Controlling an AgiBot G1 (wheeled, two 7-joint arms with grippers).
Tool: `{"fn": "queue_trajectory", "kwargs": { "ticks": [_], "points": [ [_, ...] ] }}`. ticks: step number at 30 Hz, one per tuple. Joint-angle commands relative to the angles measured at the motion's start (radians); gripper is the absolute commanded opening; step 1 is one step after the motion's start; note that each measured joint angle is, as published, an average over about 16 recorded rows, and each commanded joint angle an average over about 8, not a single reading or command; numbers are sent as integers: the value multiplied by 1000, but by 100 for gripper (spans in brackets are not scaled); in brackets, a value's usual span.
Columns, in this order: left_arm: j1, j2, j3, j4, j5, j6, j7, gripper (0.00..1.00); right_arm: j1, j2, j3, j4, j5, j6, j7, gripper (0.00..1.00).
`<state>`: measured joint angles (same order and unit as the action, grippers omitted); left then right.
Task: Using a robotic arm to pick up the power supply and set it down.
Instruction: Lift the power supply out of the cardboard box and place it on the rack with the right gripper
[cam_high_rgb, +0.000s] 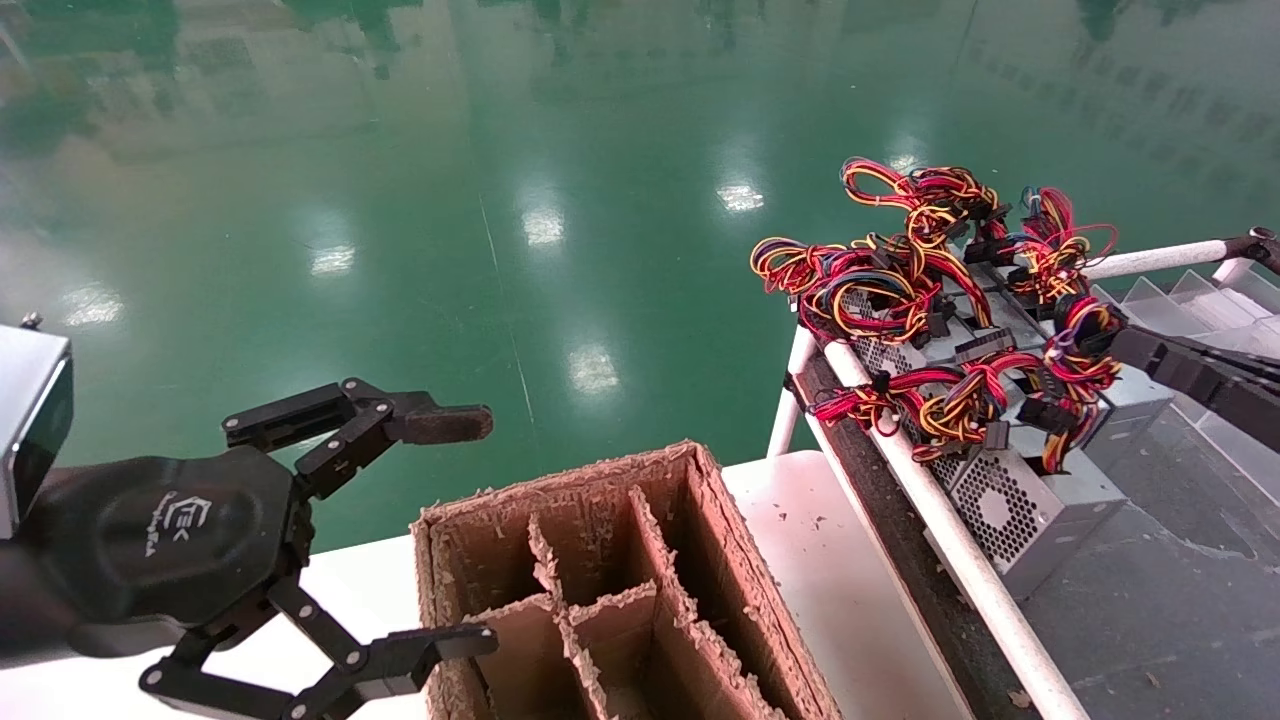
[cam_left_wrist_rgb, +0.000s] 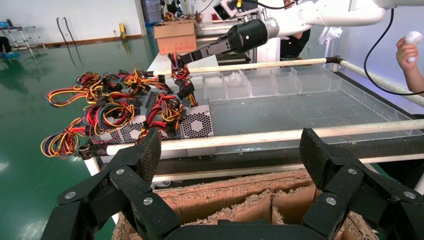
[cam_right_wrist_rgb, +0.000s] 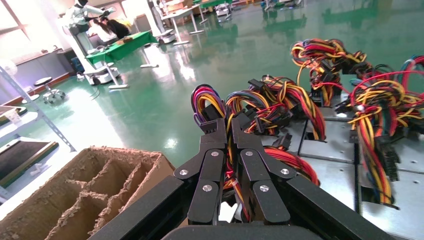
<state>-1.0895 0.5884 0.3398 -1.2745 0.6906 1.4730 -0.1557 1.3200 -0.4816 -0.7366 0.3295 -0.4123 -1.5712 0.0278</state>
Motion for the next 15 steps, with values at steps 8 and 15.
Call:
{"fn": "queue_trajectory", "kwargs": {
  "ticks": [8, 15],
  "points": [
    [0, 0, 0, 0, 0, 0, 0, 100, 33, -14, -23, -5, -25, -4, 13, 100],
    [0, 0, 0, 0, 0, 0, 0, 100, 36, -10, -24, 4, -12, -6, 13, 100]
  ]
}}
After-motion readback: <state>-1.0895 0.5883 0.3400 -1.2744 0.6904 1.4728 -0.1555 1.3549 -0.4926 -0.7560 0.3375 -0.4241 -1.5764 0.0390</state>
